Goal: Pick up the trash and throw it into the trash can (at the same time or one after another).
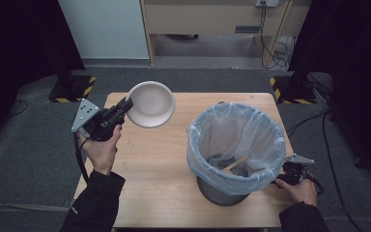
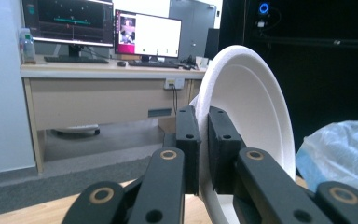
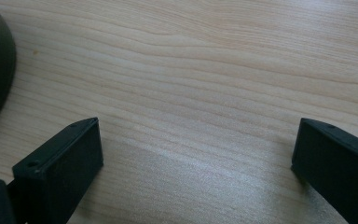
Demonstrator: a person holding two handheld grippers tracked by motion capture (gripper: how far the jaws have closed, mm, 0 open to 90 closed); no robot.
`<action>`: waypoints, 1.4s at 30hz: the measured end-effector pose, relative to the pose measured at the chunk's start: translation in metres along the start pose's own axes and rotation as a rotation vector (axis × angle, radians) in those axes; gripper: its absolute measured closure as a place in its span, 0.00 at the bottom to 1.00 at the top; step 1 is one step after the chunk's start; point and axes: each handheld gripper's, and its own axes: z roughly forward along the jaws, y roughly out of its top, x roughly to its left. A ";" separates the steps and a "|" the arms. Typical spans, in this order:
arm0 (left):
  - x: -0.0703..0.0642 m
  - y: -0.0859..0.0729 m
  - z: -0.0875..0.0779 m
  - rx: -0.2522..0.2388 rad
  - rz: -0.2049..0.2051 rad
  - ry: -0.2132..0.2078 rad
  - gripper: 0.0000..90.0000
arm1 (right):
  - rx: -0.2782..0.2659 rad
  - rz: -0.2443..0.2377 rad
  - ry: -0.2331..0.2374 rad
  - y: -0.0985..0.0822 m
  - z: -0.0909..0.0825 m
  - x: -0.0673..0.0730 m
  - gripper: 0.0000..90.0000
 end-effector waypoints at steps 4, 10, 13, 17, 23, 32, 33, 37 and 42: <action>-0.001 0.003 -0.003 -0.024 -0.009 -0.011 0.93 | 0.000 0.000 0.000 0.000 0.000 0.000 0.02; -0.005 0.012 -0.010 -0.069 -0.009 -0.032 0.93 | 0.000 0.000 0.000 0.000 0.000 0.000 0.02; -0.010 0.017 -0.013 -0.095 -0.006 -0.048 0.93 | 0.000 0.001 0.000 0.000 0.000 0.000 0.02; -0.019 0.025 -0.019 -0.128 0.004 -0.074 0.93 | 0.000 0.000 0.000 0.000 0.000 0.000 0.02; -0.032 0.034 -0.024 -0.172 0.015 -0.115 0.93 | 0.000 0.000 0.000 0.000 0.000 0.000 0.02; -0.049 0.044 -0.021 -0.200 0.015 -0.166 0.93 | -0.002 0.001 -0.001 0.000 0.000 0.000 0.02; -0.051 0.044 -0.019 -0.204 0.014 -0.170 0.93 | -0.003 0.001 -0.001 0.000 0.000 0.000 0.02; -0.060 0.045 -0.011 -0.208 0.003 -0.197 0.93 | -0.003 0.001 -0.001 0.000 0.000 0.000 0.02; -0.073 0.046 -0.001 -0.201 0.011 -0.224 0.93 | 0.000 0.000 0.000 0.000 0.000 0.000 0.02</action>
